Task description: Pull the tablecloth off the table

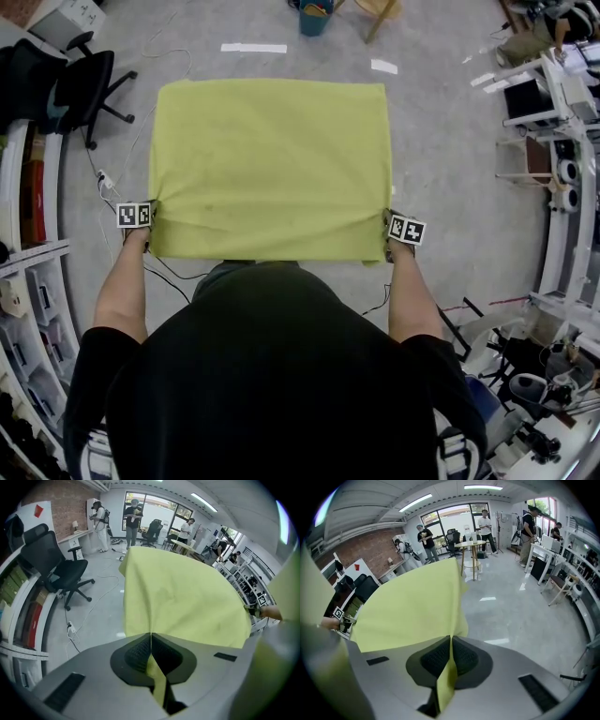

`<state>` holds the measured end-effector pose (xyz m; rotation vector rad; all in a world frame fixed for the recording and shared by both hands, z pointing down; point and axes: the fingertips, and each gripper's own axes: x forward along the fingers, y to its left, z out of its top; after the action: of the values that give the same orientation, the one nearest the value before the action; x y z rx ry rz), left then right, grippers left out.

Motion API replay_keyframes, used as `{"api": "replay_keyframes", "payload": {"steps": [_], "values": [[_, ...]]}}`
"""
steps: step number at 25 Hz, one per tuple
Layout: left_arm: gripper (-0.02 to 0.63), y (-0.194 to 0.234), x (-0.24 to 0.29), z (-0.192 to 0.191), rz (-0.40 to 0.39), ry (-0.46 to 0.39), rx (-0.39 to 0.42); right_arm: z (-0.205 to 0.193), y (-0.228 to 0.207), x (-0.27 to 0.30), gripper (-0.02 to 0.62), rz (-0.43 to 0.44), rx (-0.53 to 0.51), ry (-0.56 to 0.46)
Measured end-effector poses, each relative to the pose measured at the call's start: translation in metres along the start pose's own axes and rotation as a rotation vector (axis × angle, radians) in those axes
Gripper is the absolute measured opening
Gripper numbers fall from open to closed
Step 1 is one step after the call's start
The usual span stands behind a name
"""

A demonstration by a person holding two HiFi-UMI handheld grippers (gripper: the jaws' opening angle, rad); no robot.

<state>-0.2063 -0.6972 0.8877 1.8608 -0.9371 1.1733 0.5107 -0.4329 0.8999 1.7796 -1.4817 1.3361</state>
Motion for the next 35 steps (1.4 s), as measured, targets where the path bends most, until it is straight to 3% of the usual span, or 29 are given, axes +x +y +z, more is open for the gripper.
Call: {"api": "replay_keyframes", "payload": {"steps": [14, 27, 35], "values": [[0.021, -0.044, -0.039, -0.059, 0.068, -0.082, -0.052, -0.052, -0.02, -0.042, 0.023, 0.051, -0.107, 0.017], [0.021, -0.115, -0.081, -0.099, 0.144, -0.147, -0.085, -0.079, -0.059, -0.077, 0.021, 0.146, -0.14, -0.035], [0.021, -0.125, -0.111, -0.128, 0.141, -0.162, -0.078, -0.097, -0.054, -0.098, 0.022, 0.146, -0.116, -0.073]]}}
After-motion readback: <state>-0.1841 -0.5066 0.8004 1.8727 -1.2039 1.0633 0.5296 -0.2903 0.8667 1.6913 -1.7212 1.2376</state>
